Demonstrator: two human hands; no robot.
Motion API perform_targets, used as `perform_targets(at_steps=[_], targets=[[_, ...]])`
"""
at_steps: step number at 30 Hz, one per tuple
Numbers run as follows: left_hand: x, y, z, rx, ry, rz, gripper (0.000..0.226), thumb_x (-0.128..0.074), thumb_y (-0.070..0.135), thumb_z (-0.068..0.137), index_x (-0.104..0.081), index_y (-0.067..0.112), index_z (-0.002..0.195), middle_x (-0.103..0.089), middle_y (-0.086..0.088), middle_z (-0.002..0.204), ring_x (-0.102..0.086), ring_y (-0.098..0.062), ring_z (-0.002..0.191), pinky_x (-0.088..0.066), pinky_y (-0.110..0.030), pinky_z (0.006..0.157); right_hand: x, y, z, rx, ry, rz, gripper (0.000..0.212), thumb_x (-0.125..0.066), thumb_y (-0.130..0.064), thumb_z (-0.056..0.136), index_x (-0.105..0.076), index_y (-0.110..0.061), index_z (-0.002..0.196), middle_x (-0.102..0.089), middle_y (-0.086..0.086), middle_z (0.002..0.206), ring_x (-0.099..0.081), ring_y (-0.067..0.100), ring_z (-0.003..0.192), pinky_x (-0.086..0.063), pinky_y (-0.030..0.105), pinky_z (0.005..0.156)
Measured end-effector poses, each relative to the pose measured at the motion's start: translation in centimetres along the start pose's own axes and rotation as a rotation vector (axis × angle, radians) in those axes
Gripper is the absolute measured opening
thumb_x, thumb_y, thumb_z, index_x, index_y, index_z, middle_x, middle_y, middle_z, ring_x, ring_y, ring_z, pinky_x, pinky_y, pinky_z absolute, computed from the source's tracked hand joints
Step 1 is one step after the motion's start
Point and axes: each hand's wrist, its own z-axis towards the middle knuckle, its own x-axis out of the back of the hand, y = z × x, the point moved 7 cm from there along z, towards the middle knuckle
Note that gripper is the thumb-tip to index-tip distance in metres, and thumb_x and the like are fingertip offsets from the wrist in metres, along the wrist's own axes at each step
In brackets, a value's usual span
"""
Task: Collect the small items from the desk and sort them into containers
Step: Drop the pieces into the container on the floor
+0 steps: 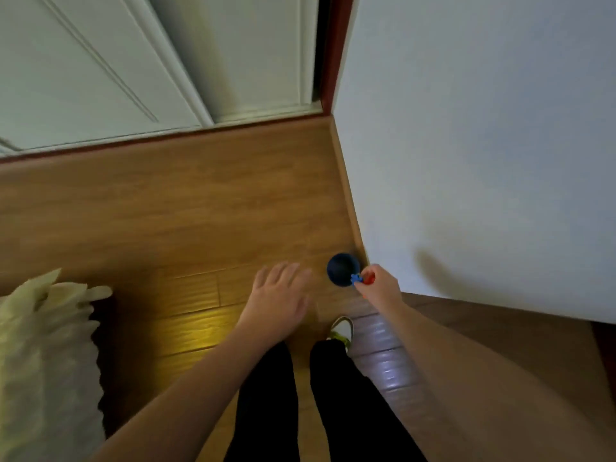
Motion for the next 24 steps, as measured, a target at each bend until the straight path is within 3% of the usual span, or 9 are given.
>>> perform_targets(at_steps=[5, 12, 15, 18, 24], targets=[[-5.7, -4.3, 7.2, -0.028, -0.001, -0.004, 0.05, -0.041, 0.04, 0.093, -0.043, 0.024, 0.14, -0.045, -0.003, 0.142, -0.038, -0.026, 0.135, -0.028, -0.051, 0.111, -5.7, 5.9, 8.3, -0.113, 0.039, -0.002, 0.02, -0.071, -0.023, 0.083, -0.057, -0.018, 0.095, -0.059, -0.002, 0.089, -0.054, 0.017, 0.083, -0.04, 0.027, 0.07], [-16.7, -6.2, 15.2, -0.121, 0.01, 0.008, 0.049, -0.035, 0.039, 0.089, -0.053, 0.02, 0.13, -0.056, -0.005, 0.131, -0.048, -0.027, 0.127, -0.038, -0.056, 0.104, -15.8, 15.7, 19.6, -0.295, 0.06, 0.009, 0.019, -0.068, -0.024, 0.087, -0.055, -0.016, 0.099, -0.058, 0.0, 0.087, -0.055, 0.019, 0.081, -0.042, 0.03, 0.069], [-21.2, -7.4, 16.6, -0.114, -0.011, -0.004, 0.048, -0.034, 0.038, 0.089, -0.054, 0.019, 0.128, -0.057, -0.006, 0.129, -0.05, -0.028, 0.125, -0.04, -0.055, 0.103, -19.4, 18.1, 23.3, -0.317, 0.039, 0.013, 0.018, -0.066, -0.028, 0.088, -0.057, -0.018, 0.1, -0.062, 0.002, 0.088, -0.06, 0.021, 0.082, -0.05, 0.034, 0.069], [-24.3, -8.4, 16.7, -0.107, -0.052, -0.027, 0.046, -0.034, 0.036, 0.088, -0.056, 0.017, 0.124, -0.058, -0.007, 0.127, -0.051, -0.029, 0.122, -0.042, -0.054, 0.101, -21.0, 19.4, 25.5, -0.324, 0.084, 0.038, 0.018, -0.063, -0.034, 0.091, -0.057, -0.018, 0.097, -0.058, -0.002, 0.084, -0.056, 0.018, 0.081, -0.045, 0.031, 0.067], [-26.2, -9.2, 15.6, -0.11, -0.101, -0.025, 0.045, -0.034, 0.032, 0.088, -0.057, 0.016, 0.123, -0.059, -0.008, 0.125, -0.053, -0.029, 0.121, -0.046, -0.047, 0.099, -21.9, 19.8, 26.7, -0.382, 0.065, 0.198, 0.017, -0.057, -0.034, 0.095, -0.054, -0.018, 0.099, -0.064, 0.003, 0.095, -0.063, 0.018, 0.079, -0.048, 0.025, 0.057]])
